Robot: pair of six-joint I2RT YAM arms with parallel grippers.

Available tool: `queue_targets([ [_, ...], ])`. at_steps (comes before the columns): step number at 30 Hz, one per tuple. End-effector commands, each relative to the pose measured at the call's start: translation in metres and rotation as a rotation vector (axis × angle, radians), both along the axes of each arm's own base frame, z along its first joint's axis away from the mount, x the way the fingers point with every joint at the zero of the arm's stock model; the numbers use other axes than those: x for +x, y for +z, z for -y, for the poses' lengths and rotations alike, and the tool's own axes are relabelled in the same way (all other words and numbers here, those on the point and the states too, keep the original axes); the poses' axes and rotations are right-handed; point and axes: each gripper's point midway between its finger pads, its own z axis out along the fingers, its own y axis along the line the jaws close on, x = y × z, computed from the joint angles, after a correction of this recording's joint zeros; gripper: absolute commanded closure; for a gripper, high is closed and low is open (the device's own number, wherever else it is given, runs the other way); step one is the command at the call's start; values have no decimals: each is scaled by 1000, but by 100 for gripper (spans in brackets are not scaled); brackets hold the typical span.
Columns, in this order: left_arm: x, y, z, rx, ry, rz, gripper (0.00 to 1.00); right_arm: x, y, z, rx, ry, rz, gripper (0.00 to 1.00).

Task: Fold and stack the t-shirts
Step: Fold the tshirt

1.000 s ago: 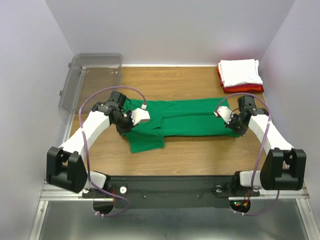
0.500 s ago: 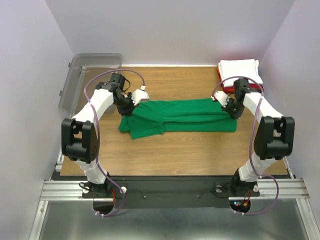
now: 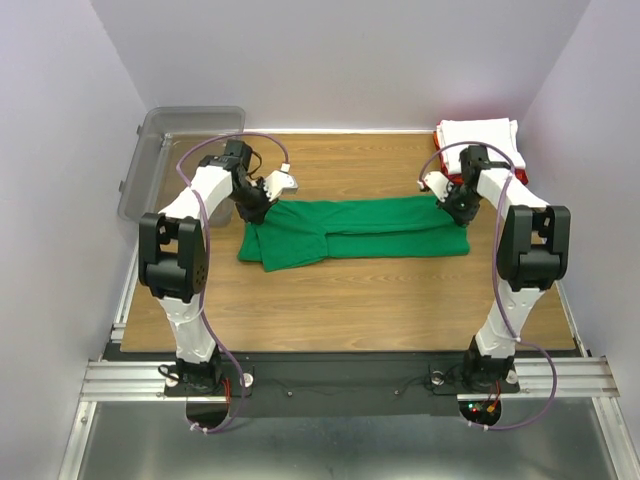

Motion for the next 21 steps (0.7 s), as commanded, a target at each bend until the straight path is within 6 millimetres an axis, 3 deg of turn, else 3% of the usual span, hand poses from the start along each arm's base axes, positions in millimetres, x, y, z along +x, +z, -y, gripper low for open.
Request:
queue_targets([
  [1, 18, 21, 2, -19, 6, 62, 100, 25, 18, 6, -8, -3, 76, 99],
  [8, 35, 8, 2, -17, 48, 75, 100, 35, 3, 7, -7, -25, 58, 98],
  [9, 37, 5, 2, -13, 59, 74, 100, 37, 4, 7, -8, -27, 62, 96],
  [10, 40, 0, 0, -6, 76, 65, 100, 37, 0, 8, -9, -32, 57, 87],
  [11, 42, -2, 1, -7, 89, 63, 87, 38, 0, 9, -15, -39, 57, 82],
  [12, 46, -1, 1, -10, 99, 75, 80, 38, -2, 10, -15, -56, 54, 77],
  [13, 49, 1, 1, -16, 107, 81, 75, 37, -2, 10, -14, -68, 53, 65],
  [14, 50, 4, 2, -26, 132, 82, 60, 39, 2, 12, -13, -87, 63, 61],
  [17, 46, 21, 4, -66, 159, 95, 47, 40, 19, 19, 51, -225, 98, 52],
  [19, 35, 29, 2, -76, 173, 106, 46, 36, 30, 28, 94, -293, 114, 49],
  [21, 25, 31, 1, -81, 187, 99, 45, 23, 43, 26, 159, -349, 108, 46],
])
